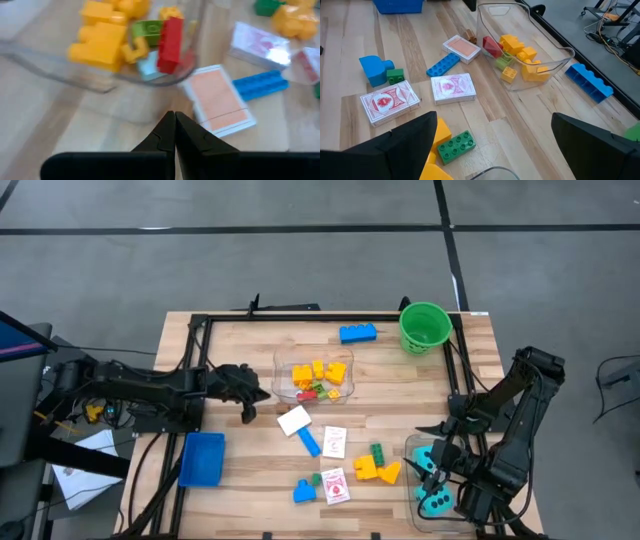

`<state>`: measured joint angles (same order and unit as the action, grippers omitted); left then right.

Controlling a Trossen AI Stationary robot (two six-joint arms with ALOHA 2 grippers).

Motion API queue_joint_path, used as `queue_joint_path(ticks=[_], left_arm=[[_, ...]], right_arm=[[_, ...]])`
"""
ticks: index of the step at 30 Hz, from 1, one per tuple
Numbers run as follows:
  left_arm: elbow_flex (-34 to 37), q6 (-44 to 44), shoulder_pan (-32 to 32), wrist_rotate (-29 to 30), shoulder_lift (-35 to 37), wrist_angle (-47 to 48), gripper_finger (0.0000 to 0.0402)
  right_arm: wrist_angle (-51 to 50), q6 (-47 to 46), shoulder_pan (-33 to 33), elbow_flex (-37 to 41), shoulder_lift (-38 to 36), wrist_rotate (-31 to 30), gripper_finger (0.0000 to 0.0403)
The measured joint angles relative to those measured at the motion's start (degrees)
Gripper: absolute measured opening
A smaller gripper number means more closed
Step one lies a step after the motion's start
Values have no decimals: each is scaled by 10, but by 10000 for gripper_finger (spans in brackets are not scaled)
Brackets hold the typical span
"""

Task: Pick & Place Toys
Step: Adjust the top transparent bin on the table

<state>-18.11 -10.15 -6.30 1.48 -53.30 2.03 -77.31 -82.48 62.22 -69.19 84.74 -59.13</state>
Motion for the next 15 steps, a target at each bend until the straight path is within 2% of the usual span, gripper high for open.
queue_joint_path(ticks=[6, 11, 15], left_arm=[[0, -3, 23, -8, -68, -63, 0], [0, -3, 24, -4, -116, -138, 0], [0, -3, 15, -1, -134, -160, 0]], right_arm=[[0, 0, 0, 0, 0, 0, 384], [0, 0, 0, 0, 0, 0, 384], [0, 0, 0, 0, 0, 0, 384]])
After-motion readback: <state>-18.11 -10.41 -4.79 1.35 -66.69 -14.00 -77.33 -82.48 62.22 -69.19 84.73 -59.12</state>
